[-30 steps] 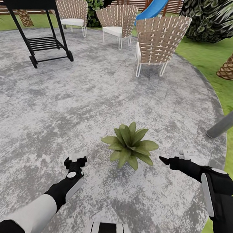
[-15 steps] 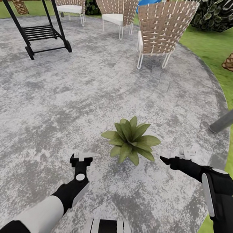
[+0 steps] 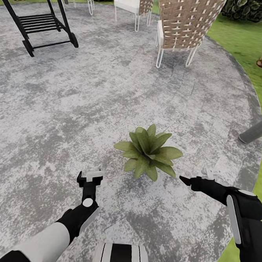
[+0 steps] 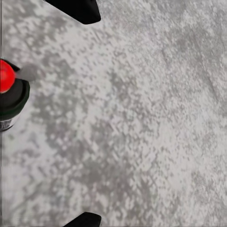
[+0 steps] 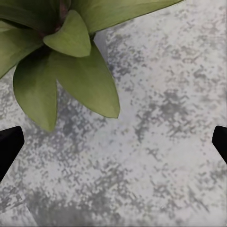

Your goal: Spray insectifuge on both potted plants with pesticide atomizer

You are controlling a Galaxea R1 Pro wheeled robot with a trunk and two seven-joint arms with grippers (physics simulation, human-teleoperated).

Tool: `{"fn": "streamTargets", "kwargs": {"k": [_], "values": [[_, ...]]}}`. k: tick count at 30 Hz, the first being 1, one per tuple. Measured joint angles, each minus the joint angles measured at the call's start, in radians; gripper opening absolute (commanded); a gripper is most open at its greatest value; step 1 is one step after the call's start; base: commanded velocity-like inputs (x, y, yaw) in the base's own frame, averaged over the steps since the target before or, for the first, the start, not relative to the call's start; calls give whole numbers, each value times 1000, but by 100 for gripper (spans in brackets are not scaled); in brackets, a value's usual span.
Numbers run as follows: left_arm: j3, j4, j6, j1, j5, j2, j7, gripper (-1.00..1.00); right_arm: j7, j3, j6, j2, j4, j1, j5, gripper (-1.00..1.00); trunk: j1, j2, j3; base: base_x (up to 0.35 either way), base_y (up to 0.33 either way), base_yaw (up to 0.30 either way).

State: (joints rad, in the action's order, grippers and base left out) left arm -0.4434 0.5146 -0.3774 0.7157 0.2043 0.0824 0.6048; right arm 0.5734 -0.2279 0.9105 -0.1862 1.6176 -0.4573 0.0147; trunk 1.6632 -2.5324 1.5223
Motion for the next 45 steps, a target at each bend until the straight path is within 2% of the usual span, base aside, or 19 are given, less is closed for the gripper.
{"fn": "streamTargets", "kwargs": {"k": [11,22,31,35,40,45], "values": [[6,-1,-11,-1,13,-8,-37,100,0,1,0,1,0,2,-1,100,5,-3,43,0,0,0],[12,-2,-11,-1,15,-13,-45,100,-1,4,0,1,0,2,0,100,10,-5,85,0,0,0],[13,11,-12,-1,13,-36,-31,100,-1,1,1,0,0,2,0,100,10,-5,85,0,0,0],[40,13,-12,-2,16,-47,-35,100,-2,0,1,-1,0,2,0,100,10,-5,85,0,0,0],[52,13,-12,-2,16,-49,-36,100,-1,0,0,-1,0,2,1,100,12,-6,104,0,0,0],[55,13,-12,-2,16,-50,-35,100,-1,0,0,-1,0,2,0,100,12,-6,105,0,0,0]]}}
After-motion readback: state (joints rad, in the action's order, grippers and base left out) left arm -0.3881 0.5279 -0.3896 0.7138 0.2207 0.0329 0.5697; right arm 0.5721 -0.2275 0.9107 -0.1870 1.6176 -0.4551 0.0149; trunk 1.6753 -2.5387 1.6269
